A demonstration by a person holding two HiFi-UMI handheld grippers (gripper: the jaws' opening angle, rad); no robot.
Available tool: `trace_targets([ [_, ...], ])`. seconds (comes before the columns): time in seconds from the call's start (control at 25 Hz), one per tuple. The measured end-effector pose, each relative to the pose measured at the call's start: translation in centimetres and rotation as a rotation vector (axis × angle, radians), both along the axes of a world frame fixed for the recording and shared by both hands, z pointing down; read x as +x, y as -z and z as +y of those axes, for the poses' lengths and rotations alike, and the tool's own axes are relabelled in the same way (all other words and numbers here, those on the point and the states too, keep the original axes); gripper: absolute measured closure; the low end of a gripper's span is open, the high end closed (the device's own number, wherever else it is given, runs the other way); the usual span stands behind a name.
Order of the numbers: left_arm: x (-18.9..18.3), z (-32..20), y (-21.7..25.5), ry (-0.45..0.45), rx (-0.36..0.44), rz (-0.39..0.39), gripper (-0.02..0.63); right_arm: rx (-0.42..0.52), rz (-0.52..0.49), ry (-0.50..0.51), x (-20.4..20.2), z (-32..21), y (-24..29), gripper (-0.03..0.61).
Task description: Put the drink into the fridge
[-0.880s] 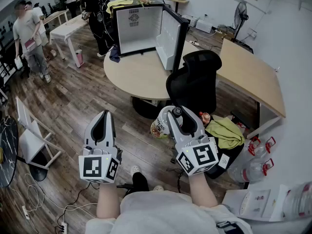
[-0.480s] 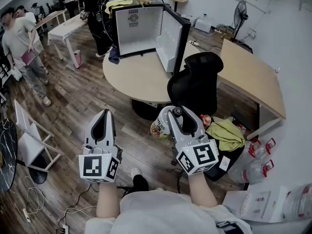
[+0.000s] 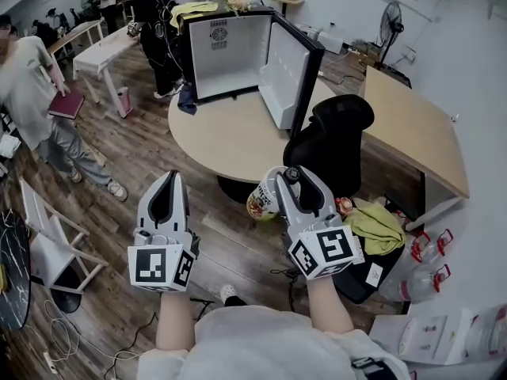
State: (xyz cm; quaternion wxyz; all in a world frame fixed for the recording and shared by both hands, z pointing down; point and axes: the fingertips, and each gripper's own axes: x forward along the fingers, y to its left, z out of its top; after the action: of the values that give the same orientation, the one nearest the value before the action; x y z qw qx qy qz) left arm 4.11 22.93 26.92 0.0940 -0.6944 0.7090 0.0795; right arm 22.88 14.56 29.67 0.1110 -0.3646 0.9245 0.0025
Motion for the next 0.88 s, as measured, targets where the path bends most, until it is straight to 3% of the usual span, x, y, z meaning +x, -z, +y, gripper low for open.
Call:
trace_targets([
  [0.4,-5.7,-3.8,-0.2,-0.026,-0.014,-0.008,0.604,0.016,-0.006,-0.031,-5.4,-3.8,0.2,0.419],
  [0.88,-9.9,-7.8,-1.4,-0.017,-0.026,0.015,0.604,-0.006,-0.013,-0.017,-9.8,-8.8,-0.2,0.419],
])
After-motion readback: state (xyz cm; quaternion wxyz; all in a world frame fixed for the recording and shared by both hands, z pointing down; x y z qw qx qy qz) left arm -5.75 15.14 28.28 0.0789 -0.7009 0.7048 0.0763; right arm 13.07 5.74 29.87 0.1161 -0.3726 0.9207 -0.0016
